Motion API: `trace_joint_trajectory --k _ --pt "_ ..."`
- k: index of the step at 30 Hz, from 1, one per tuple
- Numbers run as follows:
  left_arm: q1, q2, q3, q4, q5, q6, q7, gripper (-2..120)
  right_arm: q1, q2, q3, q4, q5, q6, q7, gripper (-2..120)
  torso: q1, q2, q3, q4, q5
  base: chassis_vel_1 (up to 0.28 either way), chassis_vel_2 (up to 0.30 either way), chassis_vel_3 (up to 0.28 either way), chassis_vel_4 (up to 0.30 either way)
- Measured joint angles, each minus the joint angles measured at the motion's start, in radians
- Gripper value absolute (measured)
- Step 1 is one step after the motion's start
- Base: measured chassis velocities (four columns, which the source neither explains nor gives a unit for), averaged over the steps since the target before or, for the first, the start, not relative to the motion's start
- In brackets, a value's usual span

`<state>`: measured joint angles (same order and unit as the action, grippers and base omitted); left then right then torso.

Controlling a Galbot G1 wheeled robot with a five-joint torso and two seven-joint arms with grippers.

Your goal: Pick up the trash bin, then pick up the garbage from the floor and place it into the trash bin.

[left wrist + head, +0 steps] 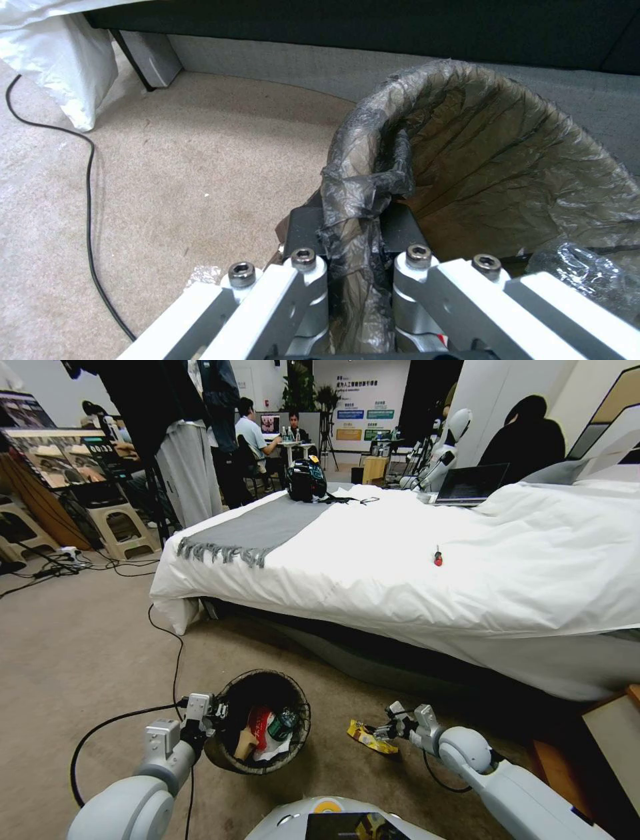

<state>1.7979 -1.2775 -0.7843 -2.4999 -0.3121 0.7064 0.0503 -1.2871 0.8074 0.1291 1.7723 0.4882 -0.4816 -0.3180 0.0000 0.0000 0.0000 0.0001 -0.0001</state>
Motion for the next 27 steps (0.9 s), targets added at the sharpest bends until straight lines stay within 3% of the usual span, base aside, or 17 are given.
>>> trace_joint_trajectory --k 27 --pt "-0.005 0.007 0.011 0.000 0.002 0.000 0.003 6 0.042 0.091 -0.048 -0.209 -0.118 0.064 0.004 100 0.000 0.000 0.000 -0.0001 0.0000 0.000 0.000 0.000 0.000"
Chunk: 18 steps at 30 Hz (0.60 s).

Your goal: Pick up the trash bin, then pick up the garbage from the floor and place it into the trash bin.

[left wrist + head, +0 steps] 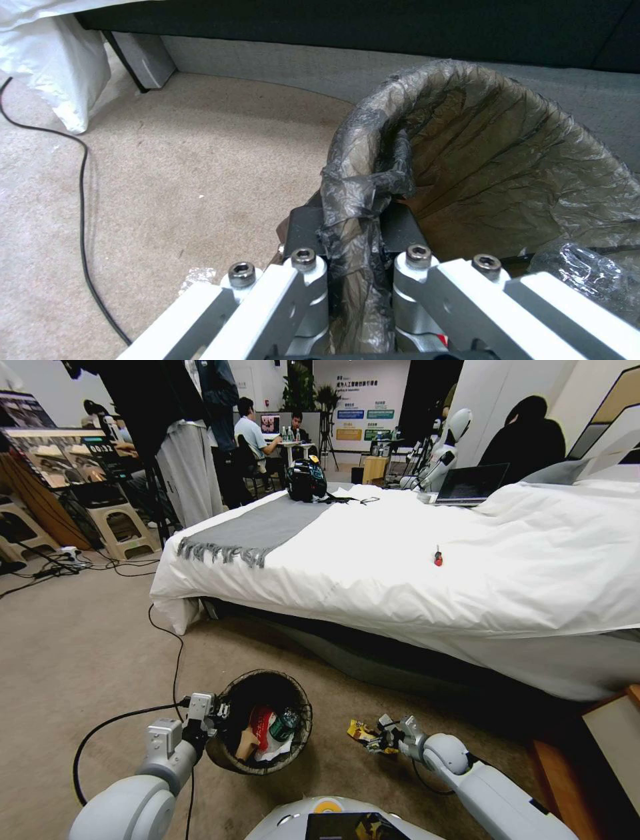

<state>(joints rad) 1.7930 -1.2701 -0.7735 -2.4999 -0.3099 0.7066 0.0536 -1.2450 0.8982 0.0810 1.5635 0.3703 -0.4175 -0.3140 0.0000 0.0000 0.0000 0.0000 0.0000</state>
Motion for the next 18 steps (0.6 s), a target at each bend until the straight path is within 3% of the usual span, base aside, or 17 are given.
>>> trace_joint_trajectory --k 18 --pt "-0.006 0.012 0.006 0.000 0.000 0.000 0.002 6 0.021 0.065 0.002 -0.123 -0.071 0.033 0.016 100 0.000 0.000 0.000 0.0000 0.0000 0.000 0.000 0.000 0.000"
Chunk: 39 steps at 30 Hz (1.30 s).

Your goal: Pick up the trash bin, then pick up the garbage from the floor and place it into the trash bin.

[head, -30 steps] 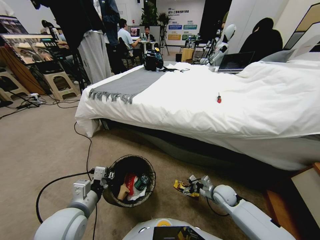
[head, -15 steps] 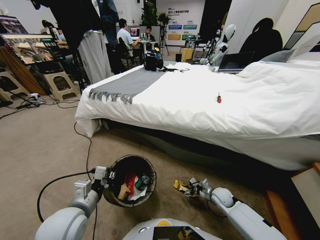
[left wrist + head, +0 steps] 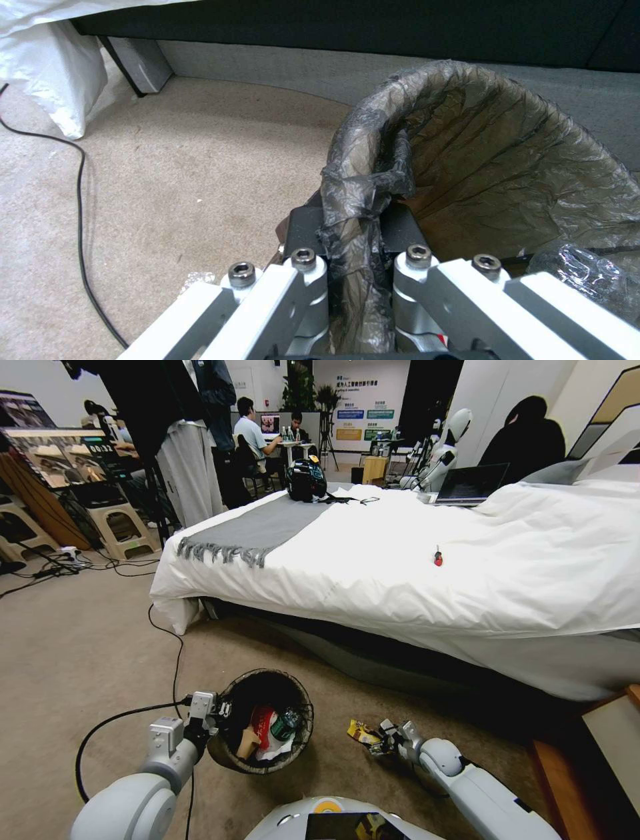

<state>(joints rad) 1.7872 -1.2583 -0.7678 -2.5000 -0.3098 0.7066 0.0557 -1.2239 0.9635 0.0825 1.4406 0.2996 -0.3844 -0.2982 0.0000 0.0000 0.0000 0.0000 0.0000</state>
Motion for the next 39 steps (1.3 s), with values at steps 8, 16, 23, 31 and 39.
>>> trace_joint_trajectory --k 8,16,23,31,39 --pt "-0.001 0.003 0.001 0.000 0.000 -0.001 0.002 6 0.007 0.016 -0.006 -0.016 -0.025 0.008 0.001 100 0.000 0.000 0.000 0.0000 -0.0001 0.000 0.000 0.000 0.000" --pt "-0.005 0.005 0.001 0.000 -0.001 -0.001 0.005 6 0.011 0.027 -0.015 -0.027 -0.044 0.013 0.004 100 0.000 0.000 0.000 0.0000 0.0000 0.000 0.000 0.000 0.000" --pt "-0.007 0.007 0.000 0.000 -0.001 -0.001 0.011 6 0.008 0.030 -0.016 -0.031 -0.054 0.015 0.005 100 0.000 0.000 0.000 0.0000 -0.0001 0.000 0.000 0.000 0.000" --pt "-0.010 0.013 0.000 0.000 -0.002 -0.003 0.012 6 0.006 0.036 -0.019 -0.037 -0.059 0.017 0.006 99 0.000 0.000 0.000 0.0000 0.0000 0.000 0.000 0.000 0.000" --pt "-0.016 0.014 -0.001 0.000 -0.004 -0.003 0.013 6 0.005 0.036 -0.028 -0.032 -0.060 0.020 0.011 71 0.000 0.000 0.000 0.0000 -0.0001 0.000 0.000 0.000 0.000"
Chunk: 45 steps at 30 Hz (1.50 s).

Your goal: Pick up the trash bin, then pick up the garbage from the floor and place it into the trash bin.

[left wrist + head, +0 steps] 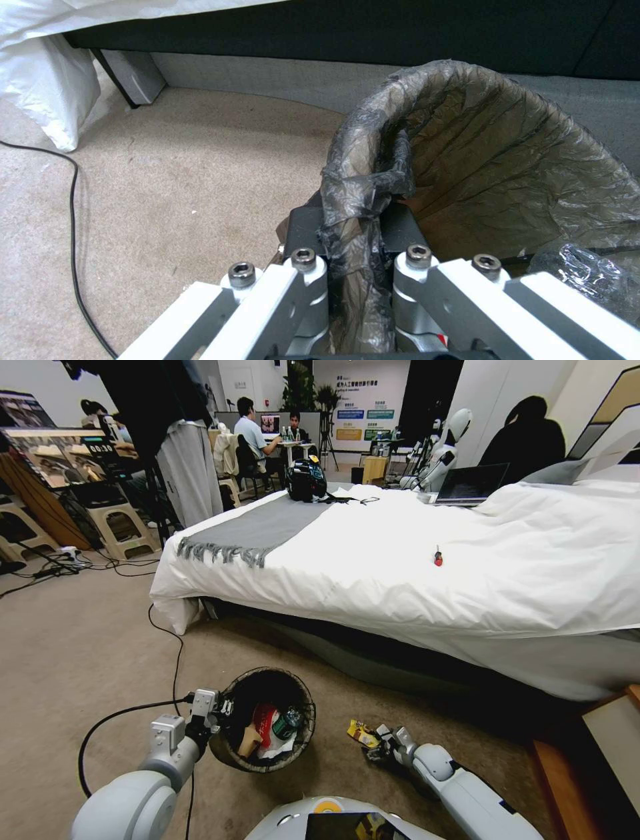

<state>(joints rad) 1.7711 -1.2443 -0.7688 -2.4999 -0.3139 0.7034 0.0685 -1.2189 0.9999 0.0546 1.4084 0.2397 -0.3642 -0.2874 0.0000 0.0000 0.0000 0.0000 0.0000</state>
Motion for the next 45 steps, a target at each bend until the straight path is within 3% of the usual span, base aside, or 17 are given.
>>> trace_joint_trajectory --k 5,12,14,19,20,35,38,45 --pt "-0.002 0.001 -0.001 0.000 -0.002 0.000 0.000 6 0.000 0.001 -0.005 0.000 0.000 0.001 0.000 50 0.000 0.000 0.000 0.0000 0.0000 0.000 0.000 0.000 0.000" --pt "-0.007 0.006 -0.003 0.000 -0.007 0.000 0.000 6 0.000 0.004 -0.006 -0.003 0.000 0.003 0.000 30 0.000 0.000 0.000 0.0000 0.0001 0.000 0.000 0.000 0.000" --pt "-0.009 0.008 -0.003 0.000 -0.009 0.000 0.000 6 0.000 0.006 -0.005 -0.006 0.000 0.006 0.000 18 0.000 0.000 0.000 0.0000 0.0001 0.000 0.000 0.000 0.000" --pt "-0.011 0.009 -0.003 0.000 -0.010 0.000 0.001 6 0.000 0.006 -0.003 -0.009 0.000 0.009 0.000 10 0.000 0.000 0.000 0.0000 0.0001 0.000 0.000 0.000 0.000" --pt "-0.012 0.010 -0.003 0.000 -0.010 0.000 0.000 6 0.000 0.006 -0.001 -0.011 0.000 0.013 -0.001 0 0.000 0.000 0.000 0.0000 0.0000 0.000 0.000 0.000 0.000" --pt "-0.009 0.012 -0.002 0.000 -0.010 0.000 0.000 6 -0.014 0.024 0.063 0.008 0.020 0.037 0.005 0 0.000 0.000 0.000 0.0000 0.0002 0.000 0.000 0.000 0.000" --pt "-0.008 0.014 -0.003 0.000 -0.010 0.000 0.000 6 -0.023 0.010 0.091 0.059 0.057 0.038 0.014 0 0.000 0.000 0.000 0.0000 0.0002 0.000 0.000 0.000 0.000" --pt "-0.010 0.006 0.000 0.000 -0.011 0.001 -0.001 6 -0.042 -0.051 0.162 0.330 0.202 0.005 0.052 0 0.000 0.000 0.000 0.0001 0.0000 0.000 0.000 0.000 0.000"
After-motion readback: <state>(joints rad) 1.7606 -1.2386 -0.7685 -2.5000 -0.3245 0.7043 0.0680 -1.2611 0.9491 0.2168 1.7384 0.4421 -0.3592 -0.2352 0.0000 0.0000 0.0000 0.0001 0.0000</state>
